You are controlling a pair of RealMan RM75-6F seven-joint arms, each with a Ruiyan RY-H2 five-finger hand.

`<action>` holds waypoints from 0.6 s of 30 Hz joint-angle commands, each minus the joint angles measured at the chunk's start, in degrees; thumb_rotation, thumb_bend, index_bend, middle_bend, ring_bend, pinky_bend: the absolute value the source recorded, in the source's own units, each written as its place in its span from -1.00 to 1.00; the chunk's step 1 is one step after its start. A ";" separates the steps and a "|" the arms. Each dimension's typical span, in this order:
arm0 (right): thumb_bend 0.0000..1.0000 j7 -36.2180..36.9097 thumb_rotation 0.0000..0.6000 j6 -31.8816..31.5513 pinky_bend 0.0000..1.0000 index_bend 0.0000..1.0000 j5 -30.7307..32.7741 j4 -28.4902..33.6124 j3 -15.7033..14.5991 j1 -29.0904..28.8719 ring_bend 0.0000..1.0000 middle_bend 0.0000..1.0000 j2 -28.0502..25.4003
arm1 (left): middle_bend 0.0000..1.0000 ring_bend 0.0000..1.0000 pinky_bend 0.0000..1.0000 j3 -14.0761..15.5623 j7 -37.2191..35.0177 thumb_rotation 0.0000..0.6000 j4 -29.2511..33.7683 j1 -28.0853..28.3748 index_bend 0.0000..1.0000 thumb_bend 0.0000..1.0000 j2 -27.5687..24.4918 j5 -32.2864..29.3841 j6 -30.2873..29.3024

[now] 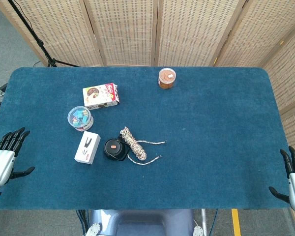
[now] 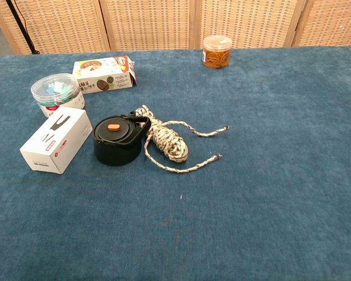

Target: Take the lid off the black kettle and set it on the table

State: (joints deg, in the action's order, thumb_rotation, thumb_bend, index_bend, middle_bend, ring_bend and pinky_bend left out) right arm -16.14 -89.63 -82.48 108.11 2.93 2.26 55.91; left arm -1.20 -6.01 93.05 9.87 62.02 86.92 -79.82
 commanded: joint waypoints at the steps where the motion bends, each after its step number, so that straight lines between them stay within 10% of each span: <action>1: -1.00 -0.03 1.00 -0.01 -1.00 -1.00 -0.04 -0.01 -0.04 0.02 -1.00 -1.00 -0.01 | -1.00 -1.00 -1.00 -0.01 0.17 1.00 -0.05 0.05 -1.00 -0.74 0.07 -0.07 0.10; 18: -1.00 1.77 1.00 0.03 -1.00 -1.00 1.09 0.10 0.61 0.05 -1.00 -1.00 -0.73 | -1.00 -1.00 -1.00 -1.64 8.61 1.00 8.22 5.36 -1.00 -0.74 -0.58 0.00 6.40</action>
State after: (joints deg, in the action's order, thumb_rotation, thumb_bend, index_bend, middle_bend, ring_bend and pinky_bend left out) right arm -14.43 -89.63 -81.45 108.23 3.51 2.32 55.22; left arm -2.01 0.74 99.28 13.51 61.81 87.53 -75.57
